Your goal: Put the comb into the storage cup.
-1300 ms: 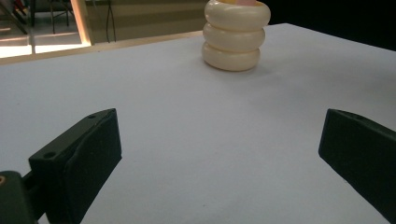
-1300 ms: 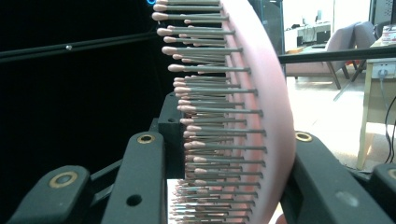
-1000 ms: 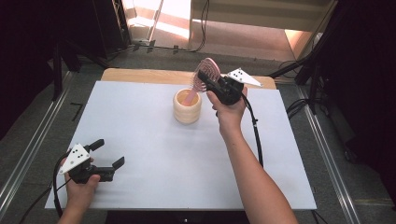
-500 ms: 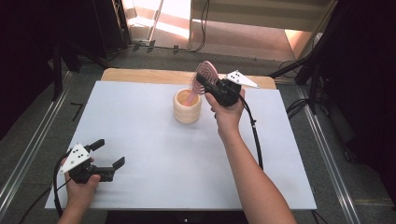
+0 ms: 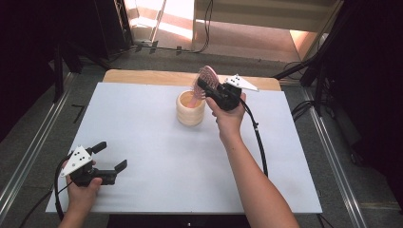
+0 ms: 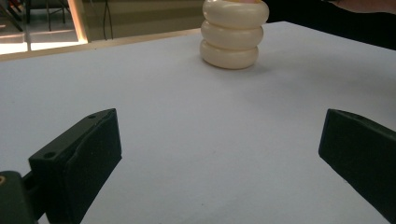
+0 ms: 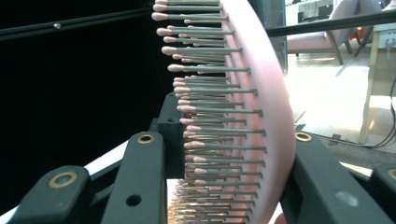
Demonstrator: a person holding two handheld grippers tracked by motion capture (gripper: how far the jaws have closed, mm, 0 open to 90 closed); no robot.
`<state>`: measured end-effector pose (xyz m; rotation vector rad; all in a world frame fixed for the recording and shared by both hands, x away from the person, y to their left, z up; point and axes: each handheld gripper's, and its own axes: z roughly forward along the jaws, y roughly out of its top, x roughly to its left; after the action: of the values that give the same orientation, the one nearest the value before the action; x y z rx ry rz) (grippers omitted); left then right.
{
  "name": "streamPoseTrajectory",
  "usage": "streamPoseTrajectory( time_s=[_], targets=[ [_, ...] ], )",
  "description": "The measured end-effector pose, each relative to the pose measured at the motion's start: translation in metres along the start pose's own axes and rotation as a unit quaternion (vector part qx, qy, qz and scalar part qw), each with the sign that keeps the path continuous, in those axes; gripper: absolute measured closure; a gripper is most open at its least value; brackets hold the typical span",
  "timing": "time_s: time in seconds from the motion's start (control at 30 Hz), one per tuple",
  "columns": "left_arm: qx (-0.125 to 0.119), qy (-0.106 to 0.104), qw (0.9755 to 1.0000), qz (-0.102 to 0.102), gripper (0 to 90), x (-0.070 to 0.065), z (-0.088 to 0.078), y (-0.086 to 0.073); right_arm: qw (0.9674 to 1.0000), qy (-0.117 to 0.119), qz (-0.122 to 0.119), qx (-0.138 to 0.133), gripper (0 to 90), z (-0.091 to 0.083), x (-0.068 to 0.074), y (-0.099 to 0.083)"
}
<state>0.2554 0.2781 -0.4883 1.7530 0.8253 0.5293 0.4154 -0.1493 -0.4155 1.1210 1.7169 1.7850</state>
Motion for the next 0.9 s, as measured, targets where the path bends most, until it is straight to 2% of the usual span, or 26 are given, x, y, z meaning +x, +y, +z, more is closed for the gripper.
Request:
streamPoseTrajectory(
  time_s=[0.1,0.27,0.4,0.53,0.67,0.9],
  targets=[
    [0.0,0.0,1.0,0.0,0.0,0.0,0.0,0.0,0.9999,0.001,0.013,0.001,62.7,0.001,-0.003,-0.004],
    [0.0,0.0,1.0,0.0,0.0,0.0,0.0,0.0,0.9998,-0.006,0.017,0.007,62.7,0.001,-0.006,-0.01],
    [0.003,0.001,1.0,0.001,0.0,0.0,0.0,0.0,0.9988,-0.003,0.049,0.001,62.6,0.0,-0.009,-0.012],
    [0.003,0.002,1.0,0.001,0.0,0.0,0.0,0.0,0.9991,-0.009,0.04,0.011,62.6,0.002,-0.008,-0.015],
    [0.003,0.001,1.0,0.001,0.0,0.0,0.0,0.0,0.9987,-0.013,0.045,0.017,62.6,0.003,-0.009,-0.02],
    [0.003,0.001,1.0,0.001,0.0,0.0,0.0,0.0,0.9971,-0.017,0.074,0.013,62.6,0.004,-0.012,-0.027]
  ],
)
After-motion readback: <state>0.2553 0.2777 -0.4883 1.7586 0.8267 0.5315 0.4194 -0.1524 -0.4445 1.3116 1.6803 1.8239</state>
